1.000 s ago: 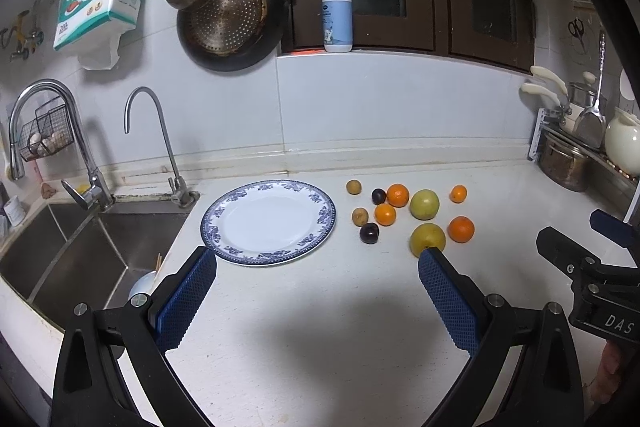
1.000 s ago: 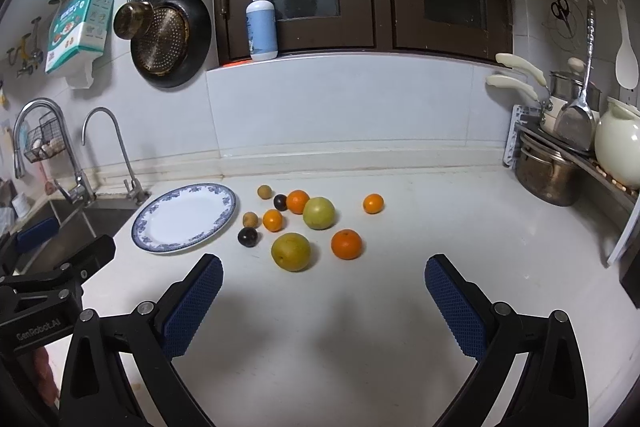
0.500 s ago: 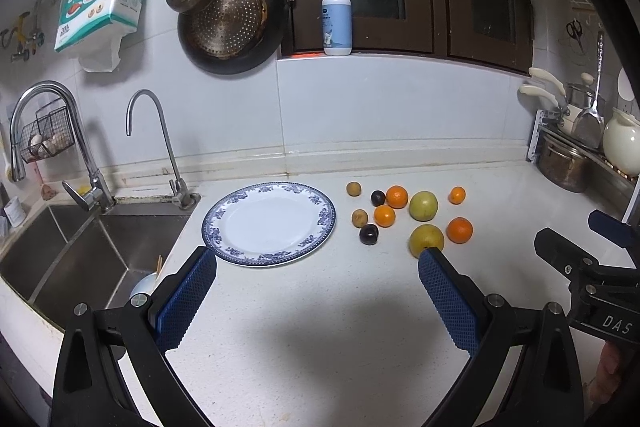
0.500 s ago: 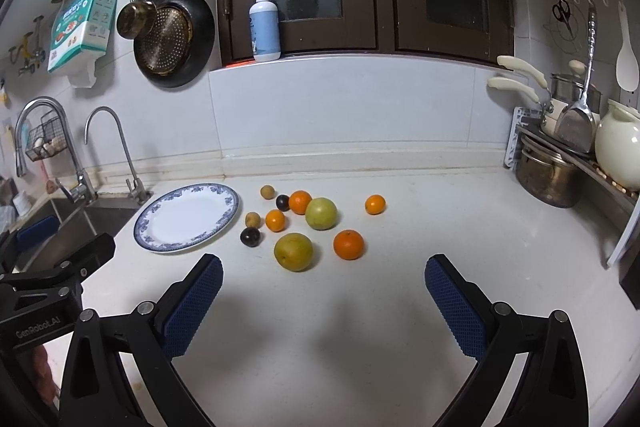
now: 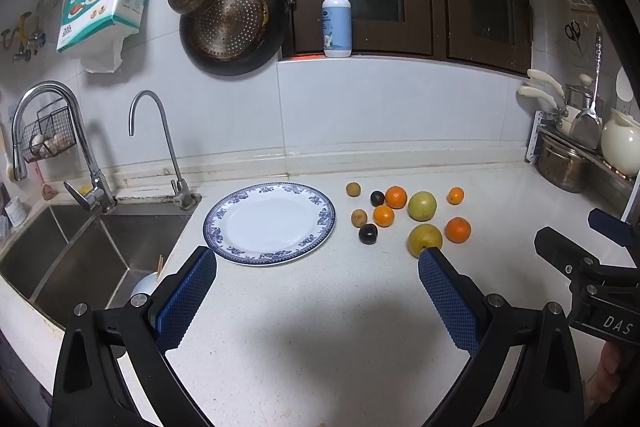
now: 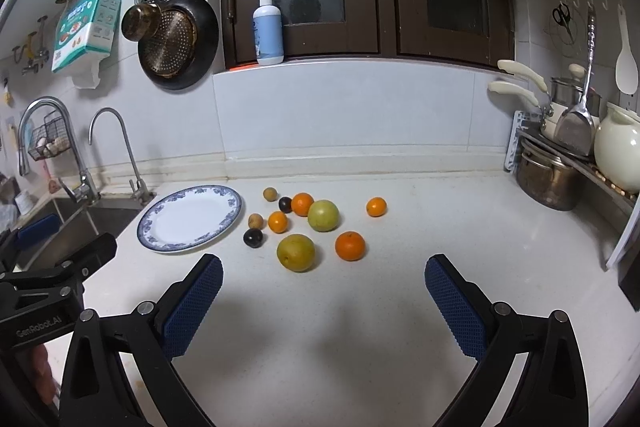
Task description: Organize fruits
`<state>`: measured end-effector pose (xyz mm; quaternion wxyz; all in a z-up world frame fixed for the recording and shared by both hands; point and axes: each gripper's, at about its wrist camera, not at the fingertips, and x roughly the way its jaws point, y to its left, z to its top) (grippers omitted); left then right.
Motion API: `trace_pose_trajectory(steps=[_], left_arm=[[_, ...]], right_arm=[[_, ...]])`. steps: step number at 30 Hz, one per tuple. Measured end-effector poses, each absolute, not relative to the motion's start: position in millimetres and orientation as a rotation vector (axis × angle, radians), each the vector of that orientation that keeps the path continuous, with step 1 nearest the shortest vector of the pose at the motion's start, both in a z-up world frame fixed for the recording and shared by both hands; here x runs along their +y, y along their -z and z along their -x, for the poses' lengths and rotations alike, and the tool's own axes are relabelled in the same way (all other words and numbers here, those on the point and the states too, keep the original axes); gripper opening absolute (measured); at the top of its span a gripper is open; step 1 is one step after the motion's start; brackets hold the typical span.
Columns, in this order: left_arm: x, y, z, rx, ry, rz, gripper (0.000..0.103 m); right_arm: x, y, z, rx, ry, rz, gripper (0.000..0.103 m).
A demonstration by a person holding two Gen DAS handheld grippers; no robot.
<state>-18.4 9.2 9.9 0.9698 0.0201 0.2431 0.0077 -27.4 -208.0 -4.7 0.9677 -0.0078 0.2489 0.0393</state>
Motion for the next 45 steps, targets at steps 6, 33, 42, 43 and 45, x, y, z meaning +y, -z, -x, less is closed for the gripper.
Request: trace_pose_trajectory(steps=[6,33,42,43,45], left_arm=[[10.6,-11.3,20.7,0.481,-0.013,-0.039,0.103],[22.5,-9.0,-11.1,0.490,0.094,-0.111,0.100],[25.3,2.8,-57.2,0.501,0.249,-0.184,0.088],[25.1,5.7,-62.7,0.502,0.270,-0.191,0.086],[24.0,11.4,-74.6,0.508,0.304,-0.210,0.082]], right_arm=[[-206.9,3.1,29.5,0.497,-0.080,0.019,0.102],[-189.9,11.2,13.2,0.549,-0.050,0.002,0.102],[-178.3,22.5,-15.8,0.570,-0.003,-0.007,0.102],[-177.3,24.0,-19.9,0.573,0.002,-0.008,0.102],[-175.3,28.5,-28.9,0.583,-0.002,-0.013,0.102]])
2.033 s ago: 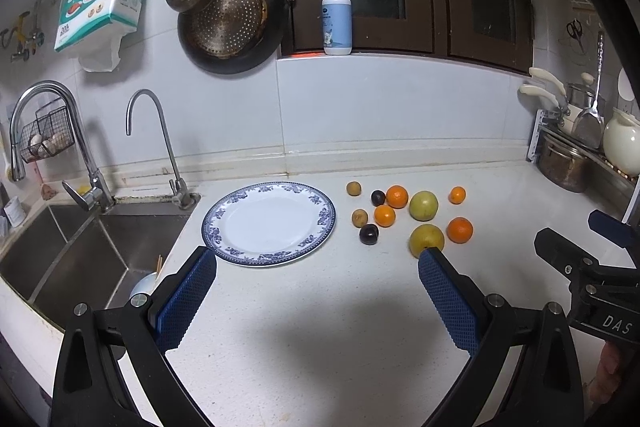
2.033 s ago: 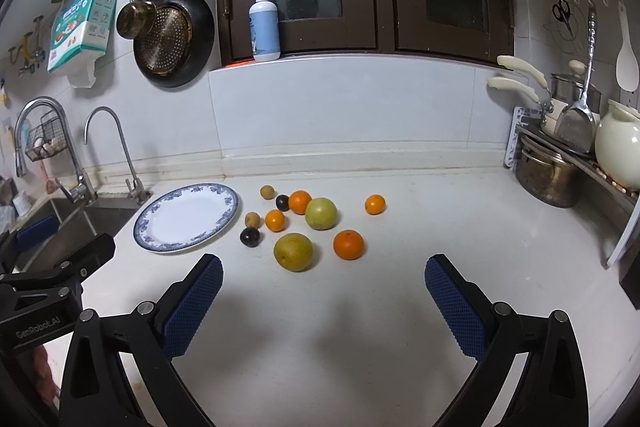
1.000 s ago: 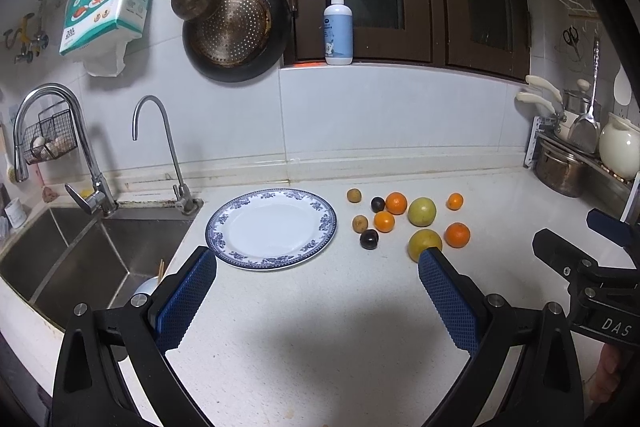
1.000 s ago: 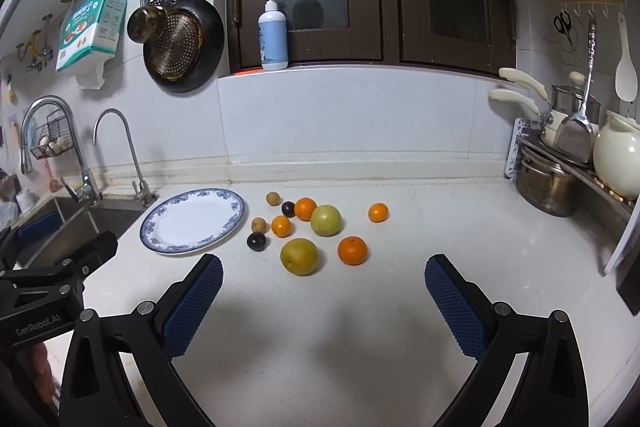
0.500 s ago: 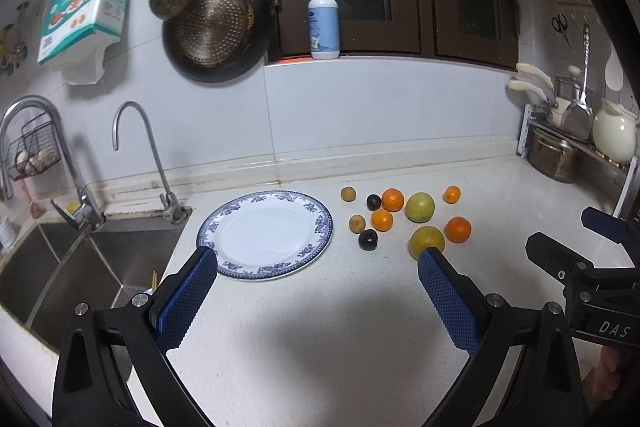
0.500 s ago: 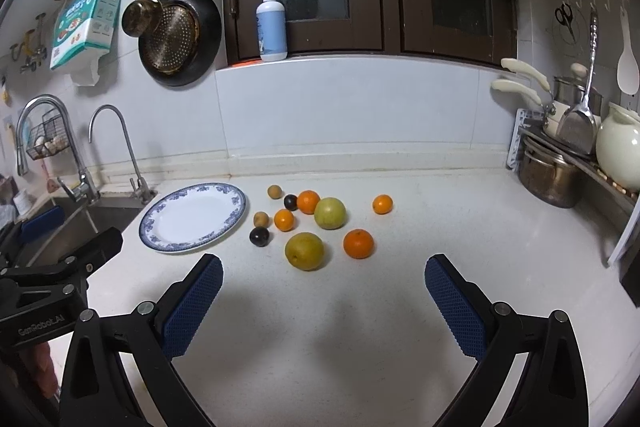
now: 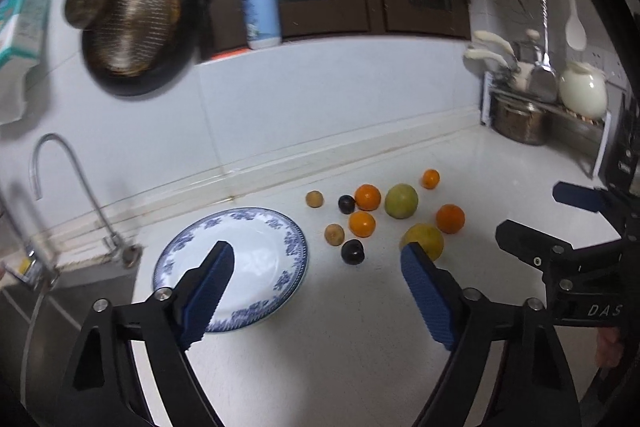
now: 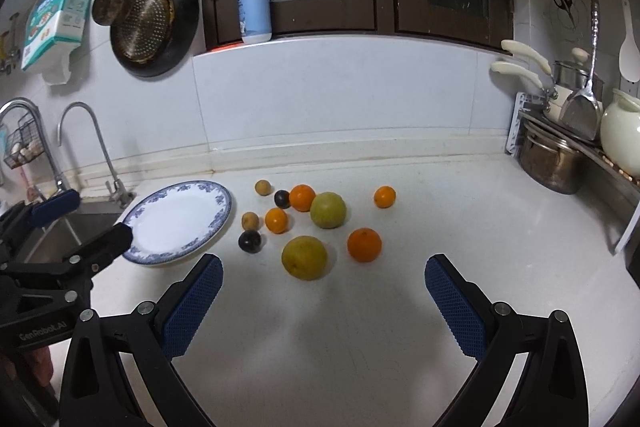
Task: Organize fruits
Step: 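Grasp the dark plum with the left gripper while the right gripper grasps the large yellow fruit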
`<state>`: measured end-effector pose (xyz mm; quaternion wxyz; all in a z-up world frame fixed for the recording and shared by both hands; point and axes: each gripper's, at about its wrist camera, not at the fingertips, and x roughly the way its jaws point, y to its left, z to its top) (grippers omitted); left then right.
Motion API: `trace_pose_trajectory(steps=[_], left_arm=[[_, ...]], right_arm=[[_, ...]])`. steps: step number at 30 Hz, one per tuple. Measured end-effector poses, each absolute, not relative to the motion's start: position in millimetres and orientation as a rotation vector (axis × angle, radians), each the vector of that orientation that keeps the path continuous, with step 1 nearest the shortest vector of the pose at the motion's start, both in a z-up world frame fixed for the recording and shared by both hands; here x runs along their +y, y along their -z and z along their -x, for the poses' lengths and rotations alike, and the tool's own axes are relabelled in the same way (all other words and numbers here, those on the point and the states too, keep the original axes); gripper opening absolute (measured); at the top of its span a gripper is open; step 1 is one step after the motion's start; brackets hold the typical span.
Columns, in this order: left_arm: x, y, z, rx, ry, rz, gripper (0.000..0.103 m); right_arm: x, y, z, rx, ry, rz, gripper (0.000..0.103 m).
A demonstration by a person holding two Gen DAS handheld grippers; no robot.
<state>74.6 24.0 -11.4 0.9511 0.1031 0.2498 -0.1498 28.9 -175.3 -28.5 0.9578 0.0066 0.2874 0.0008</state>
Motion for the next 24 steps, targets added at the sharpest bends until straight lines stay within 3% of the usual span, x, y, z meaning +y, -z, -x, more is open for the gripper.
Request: trace_pose_trajectory(steps=[8,15,24], left_arm=[[14.5,41.4,-117.3,0.568,0.421,-0.272,0.067],[0.8,65.3,-153.7,0.658,0.502,-0.263,0.053],[-10.3,88.8,-185.4,0.776,0.547,-0.246,0.043]], right_arm=[[-168.8,57.6,-65.7,0.669,-0.021,0.008,0.096],[-172.5,86.7,-97.7,0.769,-0.056,-0.022,0.082],[-169.9,112.1,-125.3,0.860,-0.128,-0.032,0.071]])
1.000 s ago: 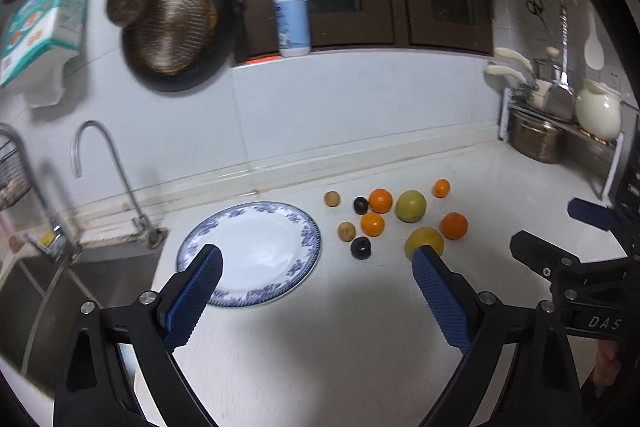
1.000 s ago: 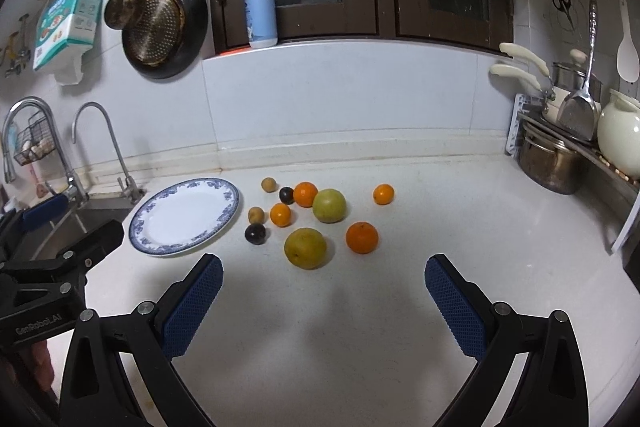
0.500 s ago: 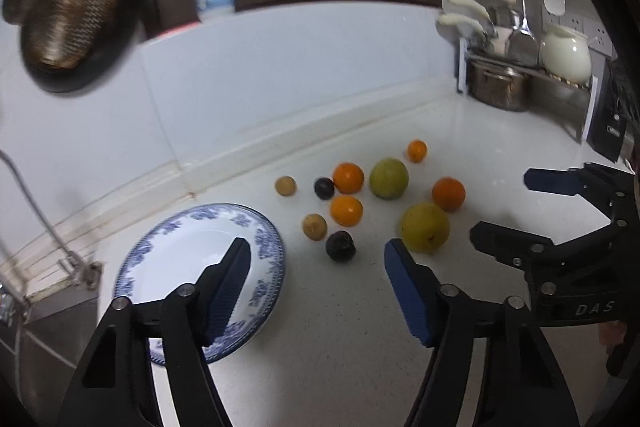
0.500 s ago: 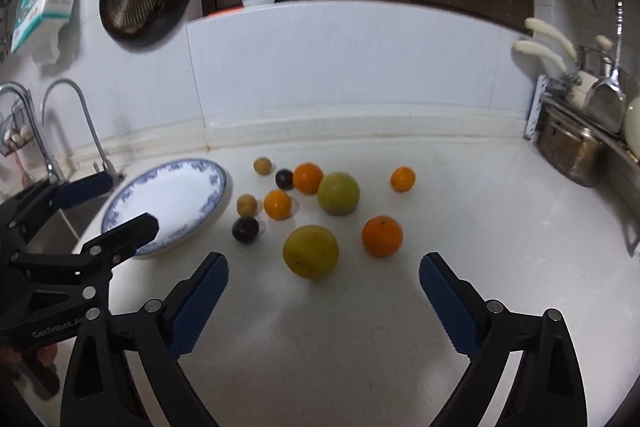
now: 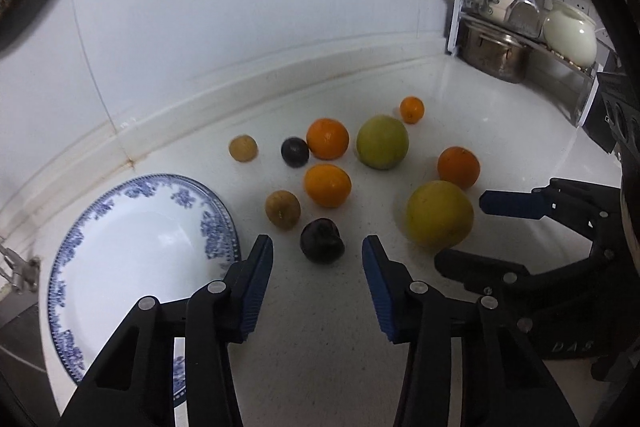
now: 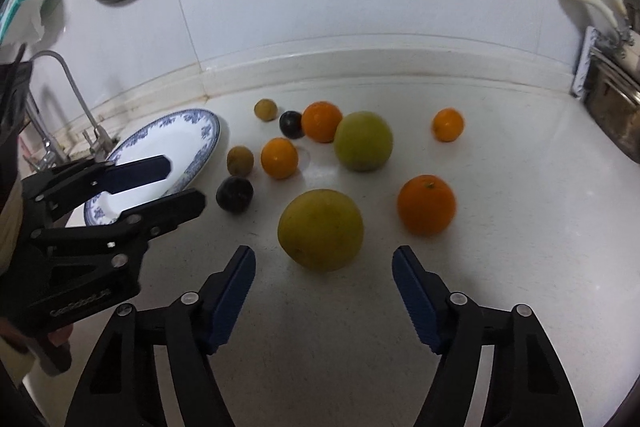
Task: Organize fruits
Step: 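Grasp the dark plum with the left gripper while the right gripper grasps the large yellow fruit, then carry the plum with the left gripper onto the plate while the right gripper sets the yellow fruit there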
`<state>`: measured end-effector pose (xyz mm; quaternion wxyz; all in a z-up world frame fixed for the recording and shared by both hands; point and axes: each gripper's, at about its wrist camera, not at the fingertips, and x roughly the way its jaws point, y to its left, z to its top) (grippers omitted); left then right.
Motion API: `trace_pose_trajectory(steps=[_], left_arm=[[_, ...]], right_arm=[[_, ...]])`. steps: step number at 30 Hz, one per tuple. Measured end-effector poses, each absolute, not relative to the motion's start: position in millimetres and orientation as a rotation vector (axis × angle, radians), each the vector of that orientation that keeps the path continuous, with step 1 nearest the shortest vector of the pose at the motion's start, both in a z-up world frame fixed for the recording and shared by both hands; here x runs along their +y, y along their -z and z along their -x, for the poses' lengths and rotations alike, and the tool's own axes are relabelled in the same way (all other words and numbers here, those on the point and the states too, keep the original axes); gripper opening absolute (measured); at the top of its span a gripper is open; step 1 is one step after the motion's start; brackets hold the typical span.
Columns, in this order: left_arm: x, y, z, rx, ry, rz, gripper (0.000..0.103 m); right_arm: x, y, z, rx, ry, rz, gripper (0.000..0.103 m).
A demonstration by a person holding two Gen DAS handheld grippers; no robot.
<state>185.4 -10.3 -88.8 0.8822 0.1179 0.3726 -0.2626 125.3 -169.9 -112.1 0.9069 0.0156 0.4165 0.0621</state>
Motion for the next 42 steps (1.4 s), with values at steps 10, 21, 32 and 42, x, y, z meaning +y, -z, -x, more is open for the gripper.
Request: trace_pose_trajectory(steps=[10,21,32,42], left_arm=[[-21.3,106.2,-203.9,0.862,0.553,-0.244,0.037],[-24.8,112.6,-212.8,0.890,0.544,-0.231,0.029],[-13.6,99.1,-199.6,0.857,0.521,-0.201,0.028],[13.8,75.3,-171.3,0.783,0.464,-0.161,0.028]], right_arm=[[-171.5,123.7,-146.5,0.892,-0.166,-0.040,0.059],[-175.9,127.1,-156.6,0.892,-0.207,-0.073,0.053],[-175.4,125.9,-152.1,0.879,-0.222,-0.077,0.052],[-158.7,106.2,-142.3,0.835,-0.260,-0.062,0.052]])
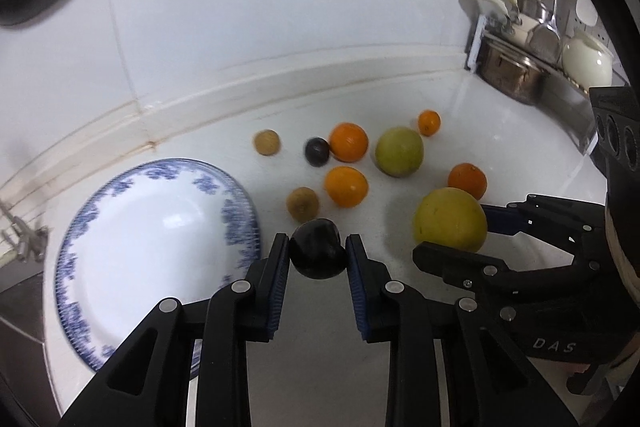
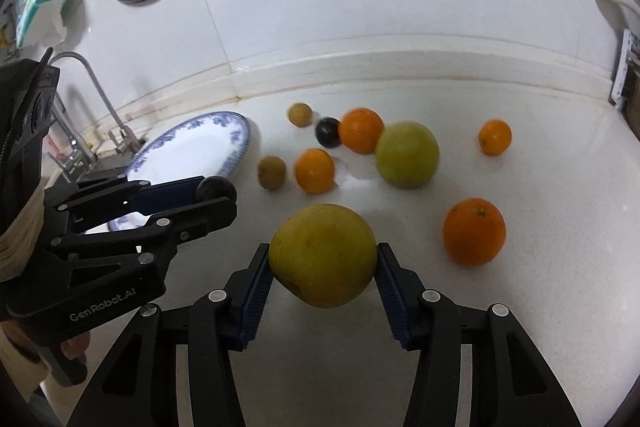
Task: Organize fruits
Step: 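Carry the plum with the left gripper onto the plate while the right gripper sets the yellow fruit there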
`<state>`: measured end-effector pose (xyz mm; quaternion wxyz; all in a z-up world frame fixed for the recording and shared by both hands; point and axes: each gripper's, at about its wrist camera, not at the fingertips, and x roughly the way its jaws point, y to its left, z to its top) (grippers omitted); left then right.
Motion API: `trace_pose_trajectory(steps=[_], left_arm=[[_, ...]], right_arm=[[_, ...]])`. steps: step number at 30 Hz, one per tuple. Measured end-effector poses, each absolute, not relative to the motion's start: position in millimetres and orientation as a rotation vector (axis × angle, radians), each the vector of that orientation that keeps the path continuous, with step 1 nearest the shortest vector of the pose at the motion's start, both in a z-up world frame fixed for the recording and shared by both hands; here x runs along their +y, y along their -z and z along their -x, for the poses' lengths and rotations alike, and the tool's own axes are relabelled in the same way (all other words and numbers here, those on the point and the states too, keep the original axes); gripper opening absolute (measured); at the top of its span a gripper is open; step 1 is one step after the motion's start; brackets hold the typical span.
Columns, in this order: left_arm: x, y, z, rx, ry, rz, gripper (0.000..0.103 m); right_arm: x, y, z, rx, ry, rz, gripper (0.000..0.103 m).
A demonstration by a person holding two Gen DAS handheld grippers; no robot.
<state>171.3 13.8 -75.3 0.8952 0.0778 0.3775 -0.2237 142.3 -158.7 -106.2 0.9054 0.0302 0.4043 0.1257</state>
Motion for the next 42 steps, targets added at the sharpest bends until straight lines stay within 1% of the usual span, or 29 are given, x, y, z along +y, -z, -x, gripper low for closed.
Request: trace_pose_trajectory(steps=[7,17,29,42], left_arm=[[52.0,59.5,-155.0,0.744,0.392,-0.132,0.028],[106.6,54.5,-146.6,0.727,0.285,-0.097,0.028],[147.3,85.3,-163.9,0.781,0.223,-0.077,0.028],[156.4,110.7,-183.0,0.844,0.224,-0.087,0.028]], right_arm=[[-130.9,91.5,-138.9,0.801,-0.312,-0.032,0.052],[-74.5,79.3,-144.6,0.761,-0.410,0.007,0.052],[-27.1,97.3,-180.3,0.817,-0.482,0.049,0.052],[-10.8,127.8,-205.9,0.890,-0.488,0.094,0.052]])
